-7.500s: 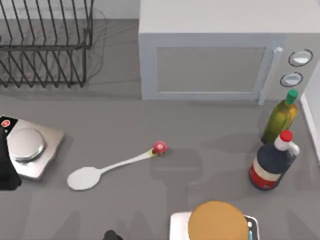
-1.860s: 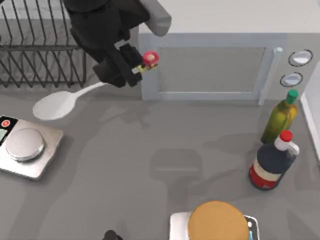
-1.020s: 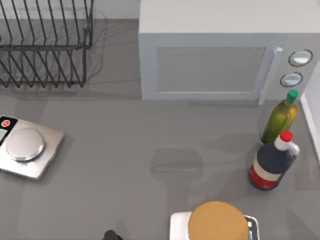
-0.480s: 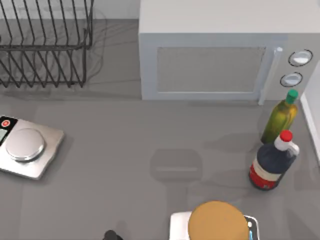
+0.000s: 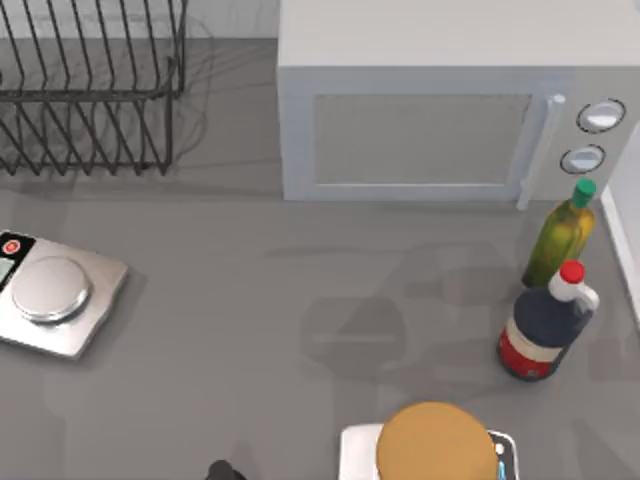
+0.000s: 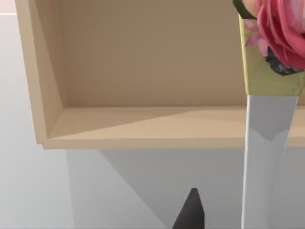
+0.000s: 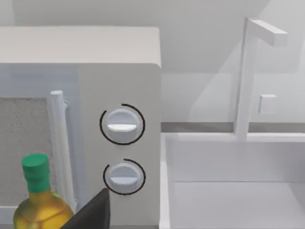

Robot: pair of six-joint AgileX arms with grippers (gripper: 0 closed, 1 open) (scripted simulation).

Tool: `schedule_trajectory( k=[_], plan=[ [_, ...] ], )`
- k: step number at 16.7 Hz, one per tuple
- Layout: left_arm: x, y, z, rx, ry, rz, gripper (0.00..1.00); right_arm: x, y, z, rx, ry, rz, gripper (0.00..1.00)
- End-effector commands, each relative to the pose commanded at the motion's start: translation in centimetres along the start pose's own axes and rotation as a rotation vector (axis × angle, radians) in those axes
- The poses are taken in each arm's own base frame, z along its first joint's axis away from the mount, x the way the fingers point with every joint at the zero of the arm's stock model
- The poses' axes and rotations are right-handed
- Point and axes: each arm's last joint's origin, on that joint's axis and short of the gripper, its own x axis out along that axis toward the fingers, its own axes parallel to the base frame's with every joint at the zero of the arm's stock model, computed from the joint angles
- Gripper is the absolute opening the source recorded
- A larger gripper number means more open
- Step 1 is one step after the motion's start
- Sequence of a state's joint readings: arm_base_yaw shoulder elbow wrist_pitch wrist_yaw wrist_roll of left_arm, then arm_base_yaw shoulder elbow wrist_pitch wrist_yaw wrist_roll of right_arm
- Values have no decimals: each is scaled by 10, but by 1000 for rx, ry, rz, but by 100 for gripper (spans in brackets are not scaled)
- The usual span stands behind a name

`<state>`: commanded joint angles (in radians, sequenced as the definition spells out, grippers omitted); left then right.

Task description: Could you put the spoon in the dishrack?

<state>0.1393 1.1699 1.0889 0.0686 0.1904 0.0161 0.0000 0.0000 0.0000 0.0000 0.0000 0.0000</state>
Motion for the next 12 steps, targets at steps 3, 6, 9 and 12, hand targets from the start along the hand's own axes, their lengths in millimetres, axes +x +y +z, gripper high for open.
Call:
schedule_trajectory(
  k=[3,6,9,12],
  plan=[
    [52,4,-42,3,-12,7,0,0,0,0,0,0,0,100],
    [90,4,-92,6,-28,16,0,0,0,0,0,0,0,100],
    [108,0,-135,4,-27,21,0,0,0,0,0,0,0,100],
    [115,-4,-161,1,-11,22,0,0,0,0,0,0,0,100]
  ],
)
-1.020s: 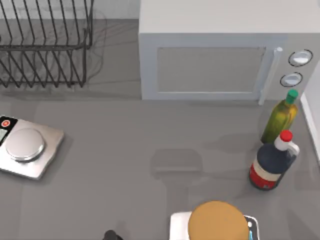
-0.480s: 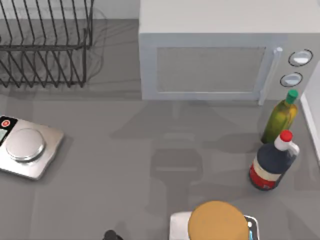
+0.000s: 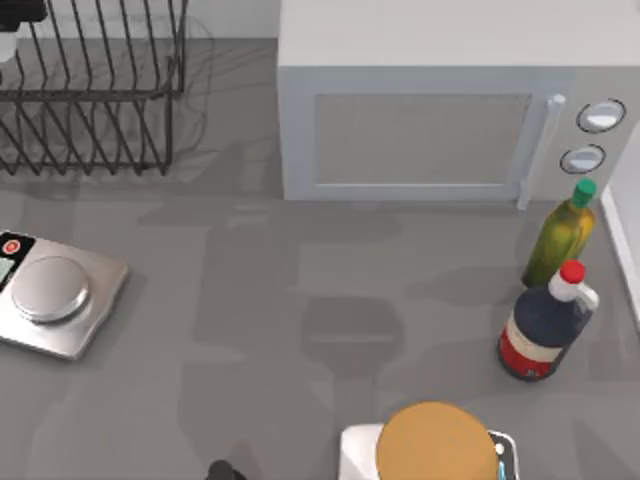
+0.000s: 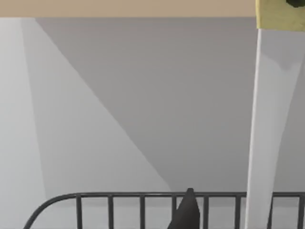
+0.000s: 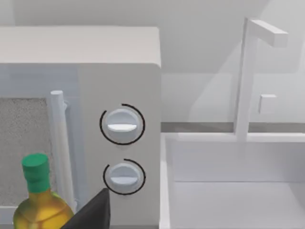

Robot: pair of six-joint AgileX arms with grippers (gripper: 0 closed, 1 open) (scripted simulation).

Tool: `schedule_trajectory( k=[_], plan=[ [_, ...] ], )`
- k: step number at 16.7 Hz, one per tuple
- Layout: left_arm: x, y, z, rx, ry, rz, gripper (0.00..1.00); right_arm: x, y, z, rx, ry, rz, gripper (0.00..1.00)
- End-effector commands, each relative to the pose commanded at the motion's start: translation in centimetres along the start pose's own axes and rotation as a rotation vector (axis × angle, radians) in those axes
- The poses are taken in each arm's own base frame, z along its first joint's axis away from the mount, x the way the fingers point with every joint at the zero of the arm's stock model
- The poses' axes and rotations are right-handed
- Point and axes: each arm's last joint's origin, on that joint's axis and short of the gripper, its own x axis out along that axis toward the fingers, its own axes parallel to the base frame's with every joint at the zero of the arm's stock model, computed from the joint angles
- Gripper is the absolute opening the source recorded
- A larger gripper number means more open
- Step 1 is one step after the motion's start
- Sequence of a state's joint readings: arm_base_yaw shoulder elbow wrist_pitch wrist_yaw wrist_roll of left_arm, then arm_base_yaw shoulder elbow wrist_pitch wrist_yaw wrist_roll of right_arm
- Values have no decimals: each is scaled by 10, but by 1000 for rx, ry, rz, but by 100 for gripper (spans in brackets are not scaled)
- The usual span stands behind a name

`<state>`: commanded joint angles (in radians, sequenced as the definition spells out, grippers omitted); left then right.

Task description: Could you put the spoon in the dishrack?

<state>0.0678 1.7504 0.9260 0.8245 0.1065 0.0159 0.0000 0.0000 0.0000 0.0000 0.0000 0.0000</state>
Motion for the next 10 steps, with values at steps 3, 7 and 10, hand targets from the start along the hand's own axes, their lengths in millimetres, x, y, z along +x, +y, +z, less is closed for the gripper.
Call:
schedule_trajectory(
  k=[3,7,10],
  plan=[
    [0,0,-2,0,2,0,0,0,0,0,0,0,0,100],
    [0,0,-2,0,2,0,15,0,0,0,0,0,0,100],
    [0,0,-2,0,2,0,38,0,0,0,0,0,0,100]
  ],
)
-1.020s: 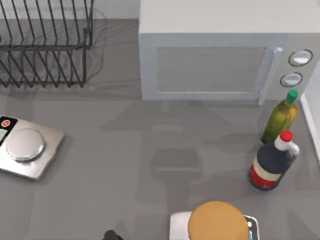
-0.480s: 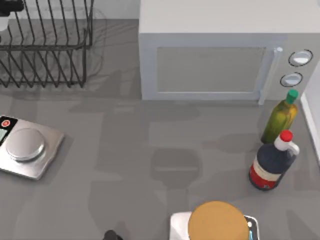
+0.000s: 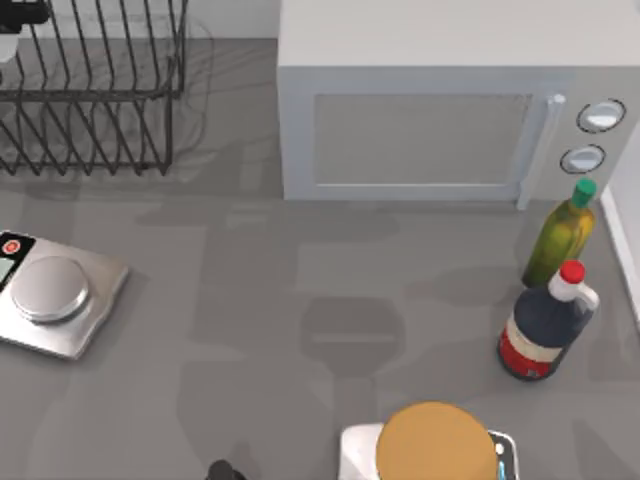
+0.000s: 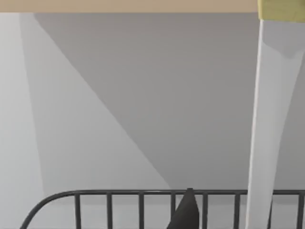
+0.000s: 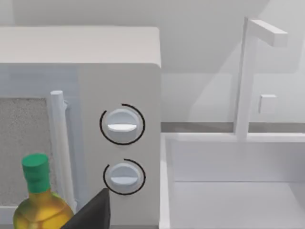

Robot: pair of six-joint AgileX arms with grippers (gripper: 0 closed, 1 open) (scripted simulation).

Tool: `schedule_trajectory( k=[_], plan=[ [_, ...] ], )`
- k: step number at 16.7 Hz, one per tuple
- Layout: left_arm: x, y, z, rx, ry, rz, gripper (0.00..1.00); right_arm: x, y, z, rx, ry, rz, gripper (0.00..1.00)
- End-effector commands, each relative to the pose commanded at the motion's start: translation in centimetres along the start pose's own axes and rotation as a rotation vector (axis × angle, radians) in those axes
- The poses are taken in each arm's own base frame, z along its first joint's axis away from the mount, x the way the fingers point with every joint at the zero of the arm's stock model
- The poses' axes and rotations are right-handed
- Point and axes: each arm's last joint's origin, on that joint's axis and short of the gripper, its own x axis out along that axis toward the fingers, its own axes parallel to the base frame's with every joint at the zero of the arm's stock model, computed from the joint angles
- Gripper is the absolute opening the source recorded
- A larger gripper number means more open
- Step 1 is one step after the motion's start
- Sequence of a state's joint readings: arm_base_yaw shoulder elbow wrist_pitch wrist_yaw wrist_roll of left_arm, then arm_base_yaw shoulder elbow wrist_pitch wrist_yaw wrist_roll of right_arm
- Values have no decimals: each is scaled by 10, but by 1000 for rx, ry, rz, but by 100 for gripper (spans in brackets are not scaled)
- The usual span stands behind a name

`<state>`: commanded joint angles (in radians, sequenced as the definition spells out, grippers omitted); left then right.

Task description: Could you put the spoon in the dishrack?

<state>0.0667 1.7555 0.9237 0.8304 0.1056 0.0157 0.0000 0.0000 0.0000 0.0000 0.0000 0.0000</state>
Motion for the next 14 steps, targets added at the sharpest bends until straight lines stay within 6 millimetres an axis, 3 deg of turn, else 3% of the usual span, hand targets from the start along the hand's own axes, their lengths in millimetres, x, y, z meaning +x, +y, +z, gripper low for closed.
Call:
schedule_trajectory(
  k=[8,14],
  plan=[
    [0,0,0,0,0,0,98,0,0,0,0,0,0,100],
    [0,0,0,0,0,0,100,0,0,0,0,0,0,100]
  ],
)
